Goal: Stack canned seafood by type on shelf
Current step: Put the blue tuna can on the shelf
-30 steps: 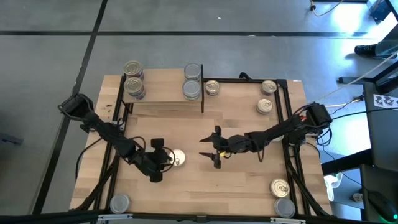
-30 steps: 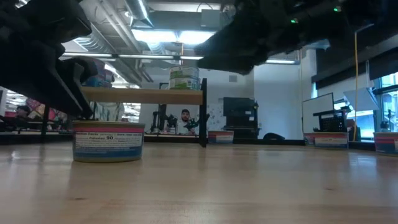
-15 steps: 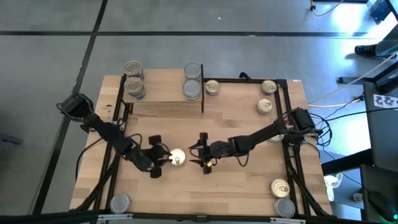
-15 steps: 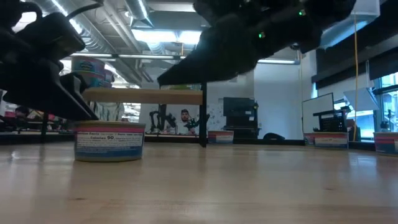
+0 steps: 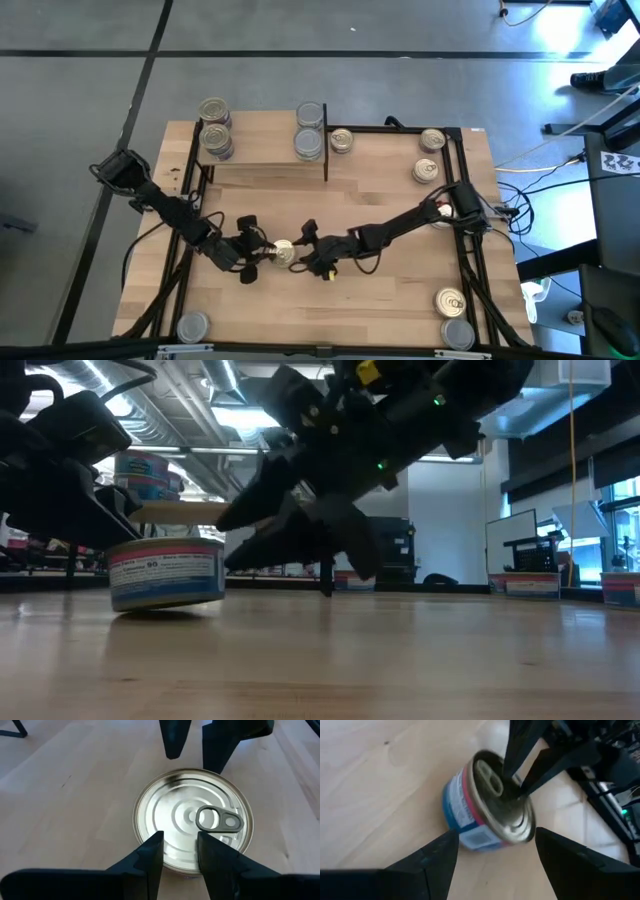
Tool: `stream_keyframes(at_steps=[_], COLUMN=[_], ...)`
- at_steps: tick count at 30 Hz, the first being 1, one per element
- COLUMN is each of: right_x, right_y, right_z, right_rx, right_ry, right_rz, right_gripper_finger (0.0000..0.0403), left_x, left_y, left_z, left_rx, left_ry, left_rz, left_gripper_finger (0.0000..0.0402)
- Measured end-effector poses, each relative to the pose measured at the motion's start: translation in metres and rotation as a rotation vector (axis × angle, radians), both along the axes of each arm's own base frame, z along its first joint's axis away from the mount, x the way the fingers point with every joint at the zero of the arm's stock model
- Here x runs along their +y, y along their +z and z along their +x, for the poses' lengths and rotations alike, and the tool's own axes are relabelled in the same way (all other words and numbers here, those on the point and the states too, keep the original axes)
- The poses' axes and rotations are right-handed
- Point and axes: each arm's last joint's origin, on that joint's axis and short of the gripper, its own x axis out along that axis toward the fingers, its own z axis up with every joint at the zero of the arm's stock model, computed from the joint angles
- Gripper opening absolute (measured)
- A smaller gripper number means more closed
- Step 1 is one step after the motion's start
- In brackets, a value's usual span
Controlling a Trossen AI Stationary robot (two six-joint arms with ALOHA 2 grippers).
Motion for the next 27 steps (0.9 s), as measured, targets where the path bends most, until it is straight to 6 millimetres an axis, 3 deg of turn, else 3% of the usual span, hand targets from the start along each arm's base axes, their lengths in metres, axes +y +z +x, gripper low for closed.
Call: stream_keyframes(at_steps=[7,13,19,27], right_x=[0.004,0.019,0.024,0.021], right_y=[0.002,-0.016,-0.026,-0.026], right_z=[0.001,0.001,0.008,0.011], right_rx=[0.001,0.015,-0.017,-0.011], right_ry=[0.066,0.153,0.103,0.101], right_rz=[-0.077,-0.180,-0.322,-0.323], right_gripper_finger=[0.0264,0.0264,0.0264,0.0264], left_x=[0.000,0.001,0.001,0.001], left_y=[0.000,0.000,0.000,0.000], left_z=[0.000,0.000,0.000,0.000], left_rx=[-0.001,-0.005,-0.013,-0.015], left_ry=[0.006,0.014,0.018,0.020], left_rz=[0.004,0.009,0.006,0.005], left_gripper_finger=[0.0117,0.0117,0.0117,0.0117])
